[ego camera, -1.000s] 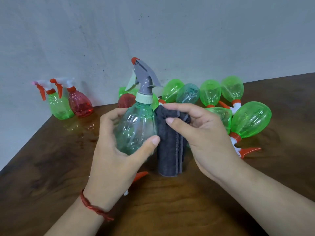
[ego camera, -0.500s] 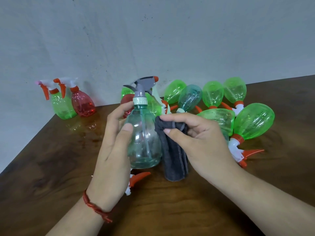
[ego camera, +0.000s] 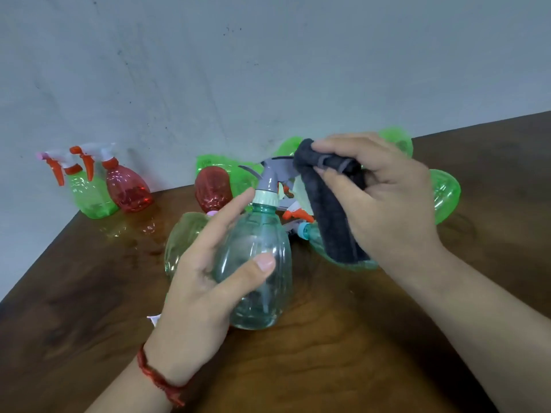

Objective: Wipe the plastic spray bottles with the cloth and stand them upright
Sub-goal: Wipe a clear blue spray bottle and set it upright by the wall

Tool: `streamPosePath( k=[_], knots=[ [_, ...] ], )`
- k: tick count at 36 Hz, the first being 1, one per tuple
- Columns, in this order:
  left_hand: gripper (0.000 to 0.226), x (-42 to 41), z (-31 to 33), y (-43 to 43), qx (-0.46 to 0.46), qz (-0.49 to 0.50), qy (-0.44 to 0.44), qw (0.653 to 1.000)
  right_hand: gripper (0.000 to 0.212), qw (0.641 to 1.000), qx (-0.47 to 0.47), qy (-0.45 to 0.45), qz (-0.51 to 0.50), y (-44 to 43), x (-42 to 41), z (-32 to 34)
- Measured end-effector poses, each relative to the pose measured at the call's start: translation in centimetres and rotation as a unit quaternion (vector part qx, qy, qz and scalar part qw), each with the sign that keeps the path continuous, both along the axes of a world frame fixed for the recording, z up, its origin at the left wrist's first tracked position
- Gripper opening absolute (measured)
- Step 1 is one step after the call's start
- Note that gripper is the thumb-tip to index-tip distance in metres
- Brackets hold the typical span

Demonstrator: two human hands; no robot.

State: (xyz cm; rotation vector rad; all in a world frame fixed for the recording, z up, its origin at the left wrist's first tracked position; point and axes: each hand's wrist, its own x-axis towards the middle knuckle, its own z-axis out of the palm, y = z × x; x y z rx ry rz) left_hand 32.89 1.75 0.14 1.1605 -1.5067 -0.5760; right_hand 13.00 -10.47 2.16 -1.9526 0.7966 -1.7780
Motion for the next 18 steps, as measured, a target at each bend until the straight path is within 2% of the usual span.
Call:
streamPosePath(
  k=[4,8,15,18],
  knots=[
    [0.071,-0.6,-0.9,0.0,0.025,-0.023,-0.005,0.999,0.036,0.997,-0.038,0.067,-0.023,0.4,1.0,-1.1],
    [0.069,-0.7,-1.1,-0.2,0.026,-0.007,-0.041,0.999,0.035,0.988,-0.098,0.115,0.011,1.2,1.6,-1.2],
    [0.072,-0.7,-0.6,0.1,0.031,-0.020,0.019,0.999,0.040,0.991,-0.063,0.101,-0.058,-0.4,0.2,-0.9],
    [0.072,-0.8,-0.8,-0.1,0.030,-0.008,0.002,1.000,0.041,0.984,-0.103,0.139,-0.038,0.7,1.2,-1.2]
  ],
)
